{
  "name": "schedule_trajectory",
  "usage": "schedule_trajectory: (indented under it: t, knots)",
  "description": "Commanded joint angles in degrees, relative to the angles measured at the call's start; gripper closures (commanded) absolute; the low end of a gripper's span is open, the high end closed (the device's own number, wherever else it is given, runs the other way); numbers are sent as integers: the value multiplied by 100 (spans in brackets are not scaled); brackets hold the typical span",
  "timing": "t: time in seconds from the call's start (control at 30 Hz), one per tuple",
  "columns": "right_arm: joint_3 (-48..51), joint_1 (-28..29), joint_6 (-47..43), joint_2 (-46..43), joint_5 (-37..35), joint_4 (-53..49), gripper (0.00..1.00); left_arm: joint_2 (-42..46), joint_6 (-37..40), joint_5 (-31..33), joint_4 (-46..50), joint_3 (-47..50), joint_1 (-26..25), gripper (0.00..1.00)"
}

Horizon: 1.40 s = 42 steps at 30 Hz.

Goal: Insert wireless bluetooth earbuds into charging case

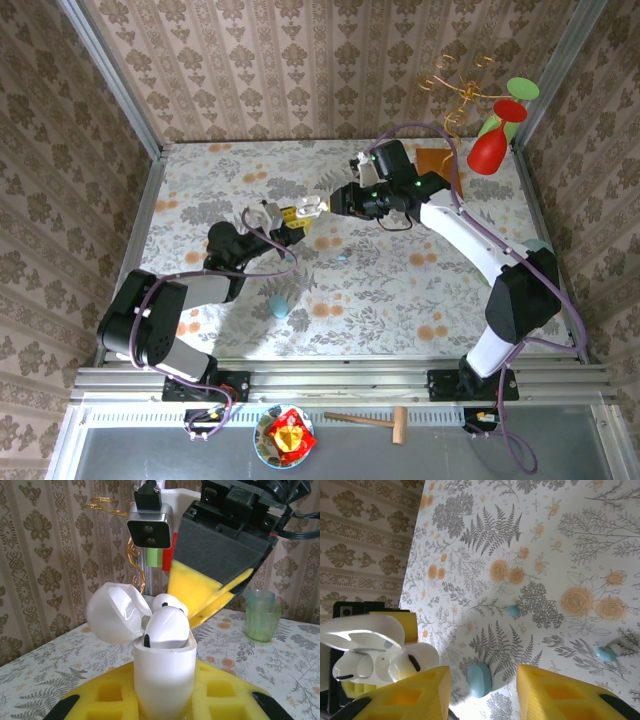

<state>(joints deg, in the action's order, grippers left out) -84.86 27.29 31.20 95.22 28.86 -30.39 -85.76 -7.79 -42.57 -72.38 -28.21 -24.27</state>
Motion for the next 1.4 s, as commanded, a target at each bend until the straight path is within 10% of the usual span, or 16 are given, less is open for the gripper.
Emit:
schedule_trajectory:
  t: [0.0, 1.37]
  knots:
    - [121, 56, -149, 35, 208, -65, 60, 85, -152, 84, -182, -150, 28, 100]
    - [-381, 326, -91, 347, 611, 121, 55, -198, -118, -5, -181, -220, -122, 100]
